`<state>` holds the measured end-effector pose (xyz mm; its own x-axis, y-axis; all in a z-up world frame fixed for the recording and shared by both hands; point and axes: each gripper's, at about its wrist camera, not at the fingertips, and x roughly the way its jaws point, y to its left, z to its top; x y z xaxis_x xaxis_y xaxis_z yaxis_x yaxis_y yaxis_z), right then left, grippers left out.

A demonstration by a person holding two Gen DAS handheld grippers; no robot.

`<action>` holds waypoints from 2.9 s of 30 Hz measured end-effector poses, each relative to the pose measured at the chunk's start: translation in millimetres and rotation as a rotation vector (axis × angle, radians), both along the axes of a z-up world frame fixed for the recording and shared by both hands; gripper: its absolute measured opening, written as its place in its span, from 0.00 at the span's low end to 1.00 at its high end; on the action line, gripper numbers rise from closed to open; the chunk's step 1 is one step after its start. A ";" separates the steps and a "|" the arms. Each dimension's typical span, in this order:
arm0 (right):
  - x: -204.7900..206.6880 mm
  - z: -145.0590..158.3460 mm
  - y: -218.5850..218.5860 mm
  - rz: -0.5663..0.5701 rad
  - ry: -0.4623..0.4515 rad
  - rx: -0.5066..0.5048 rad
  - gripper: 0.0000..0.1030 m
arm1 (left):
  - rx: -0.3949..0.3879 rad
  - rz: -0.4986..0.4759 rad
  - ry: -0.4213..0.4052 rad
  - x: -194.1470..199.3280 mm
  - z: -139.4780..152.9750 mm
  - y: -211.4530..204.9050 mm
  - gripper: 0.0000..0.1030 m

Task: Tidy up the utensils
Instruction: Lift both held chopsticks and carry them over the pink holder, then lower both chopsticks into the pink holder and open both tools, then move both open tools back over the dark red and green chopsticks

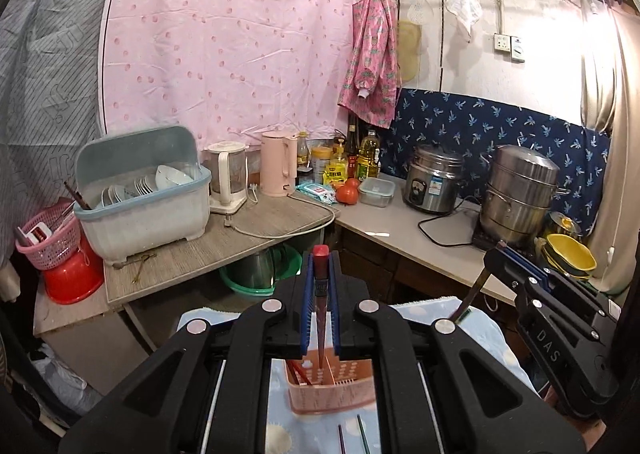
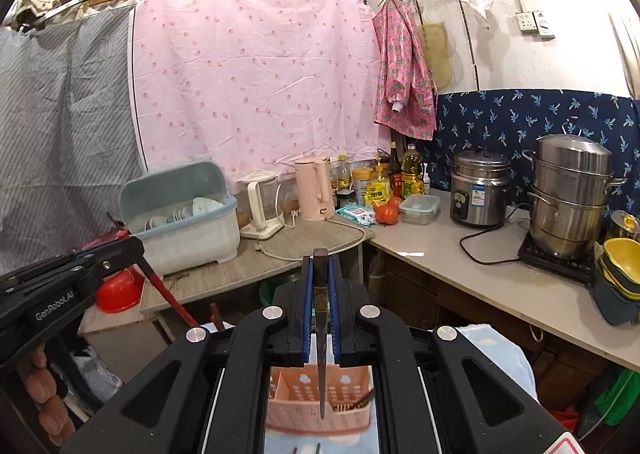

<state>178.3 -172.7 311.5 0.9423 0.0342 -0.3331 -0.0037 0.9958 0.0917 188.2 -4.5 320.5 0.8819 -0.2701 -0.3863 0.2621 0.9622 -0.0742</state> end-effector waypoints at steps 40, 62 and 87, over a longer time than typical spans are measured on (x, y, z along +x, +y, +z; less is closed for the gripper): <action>40.8 -41.0 14.0 -0.010 -0.010 0.016 0.53 | 0.020 0.064 0.118 58.2 -72.6 6.3 0.40; -66.6 -99.2 6.5 -0.027 0.107 -0.010 0.53 | 0.066 0.020 0.209 -27.4 -120.9 3.0 0.50; -191.3 -241.1 -33.3 -0.111 0.415 0.015 0.53 | 0.141 -0.019 0.461 -151.9 -274.4 -13.6 0.51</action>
<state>-13.0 -206.1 70.3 0.7270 -0.0522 -0.6846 0.1439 0.9865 0.0776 36.3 -18.1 46.1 0.6054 -0.2016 -0.7700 0.2501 0.9666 -0.0565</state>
